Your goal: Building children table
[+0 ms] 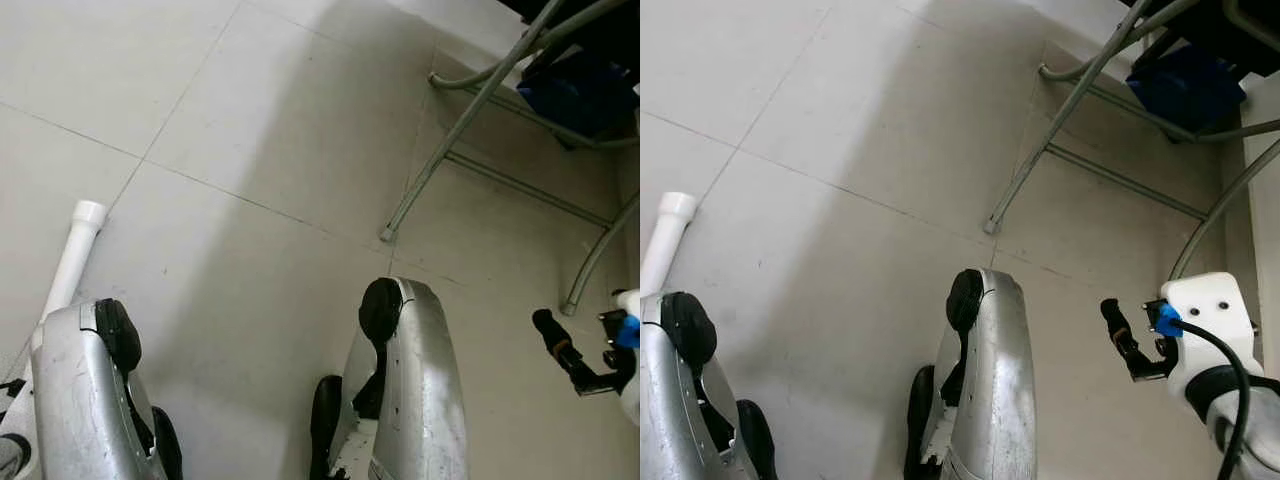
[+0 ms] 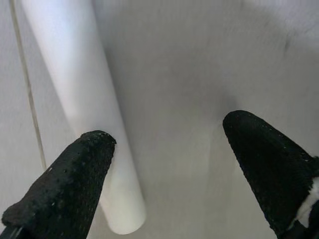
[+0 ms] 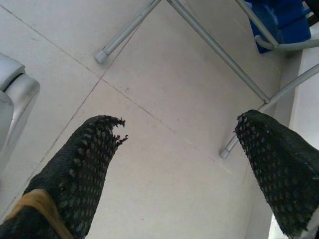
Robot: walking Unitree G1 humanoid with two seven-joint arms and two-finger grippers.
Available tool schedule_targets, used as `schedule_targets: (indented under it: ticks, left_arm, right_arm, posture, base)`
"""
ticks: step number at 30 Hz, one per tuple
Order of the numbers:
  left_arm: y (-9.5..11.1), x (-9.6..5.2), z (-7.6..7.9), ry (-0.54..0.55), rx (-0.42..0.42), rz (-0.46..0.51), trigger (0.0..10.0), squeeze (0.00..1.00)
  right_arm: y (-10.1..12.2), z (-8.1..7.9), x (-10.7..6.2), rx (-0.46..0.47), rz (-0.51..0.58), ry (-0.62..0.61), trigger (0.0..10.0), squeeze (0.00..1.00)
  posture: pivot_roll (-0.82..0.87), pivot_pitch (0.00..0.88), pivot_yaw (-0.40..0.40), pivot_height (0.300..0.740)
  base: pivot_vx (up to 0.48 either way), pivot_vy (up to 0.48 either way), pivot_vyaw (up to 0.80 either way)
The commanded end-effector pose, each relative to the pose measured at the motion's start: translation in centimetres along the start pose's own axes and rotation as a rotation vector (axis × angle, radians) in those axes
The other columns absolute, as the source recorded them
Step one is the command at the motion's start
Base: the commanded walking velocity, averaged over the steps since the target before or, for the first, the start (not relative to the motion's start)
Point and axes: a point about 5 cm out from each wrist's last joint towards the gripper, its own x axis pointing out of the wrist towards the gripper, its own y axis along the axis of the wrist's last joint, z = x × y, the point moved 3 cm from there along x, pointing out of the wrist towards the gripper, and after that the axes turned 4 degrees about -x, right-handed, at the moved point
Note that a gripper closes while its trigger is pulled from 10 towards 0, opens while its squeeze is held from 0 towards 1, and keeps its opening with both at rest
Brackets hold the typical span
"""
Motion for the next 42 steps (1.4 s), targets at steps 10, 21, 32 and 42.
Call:
schedule_targets:
  ticks: [10,21,32,42]
  left_arm:
    - [-2.1,-0.7,0.0,-0.020,-0.014,-0.051,10.0,0.00]
    - [-1.8,-0.9,0.1,-0.008,-0.049,0.007,10.0,0.00]
    - [-1.6,-1.9,-3.8,0.076,-0.051,0.017,10.0,0.00]
    - [-3.9,-2.7,-4.1,0.099,-0.036,-0.057,10.0,0.00]
  right_arm:
    - [-0.9,0.0,-0.2,0.017,-0.041,0.006,10.0,0.00]
    - [-0.9,-0.1,0.2,0.029,-0.031,0.002,10.0,0.00]
    - [-1.1,-0.7,0.6,0.052,-0.028,0.005,10.0,0.00]
    - [-1.1,-0.9,0.5,0.054,-0.024,0.005,10.0,0.00]
  posture:
    - [-0.29,0.506,-0.265,0.300]
    - [-0.26,0.498,-0.251,0.300]
    - [-0.22,0.495,-0.238,0.300]
    - [-0.24,0.497,-0.241,0.300]
  base:
    - [0.000,0.000,0.00]
    - [0.000,0.000,0.00]
    - [0.000,0.000,0.00]
    - [0.000,0.000,0.00]
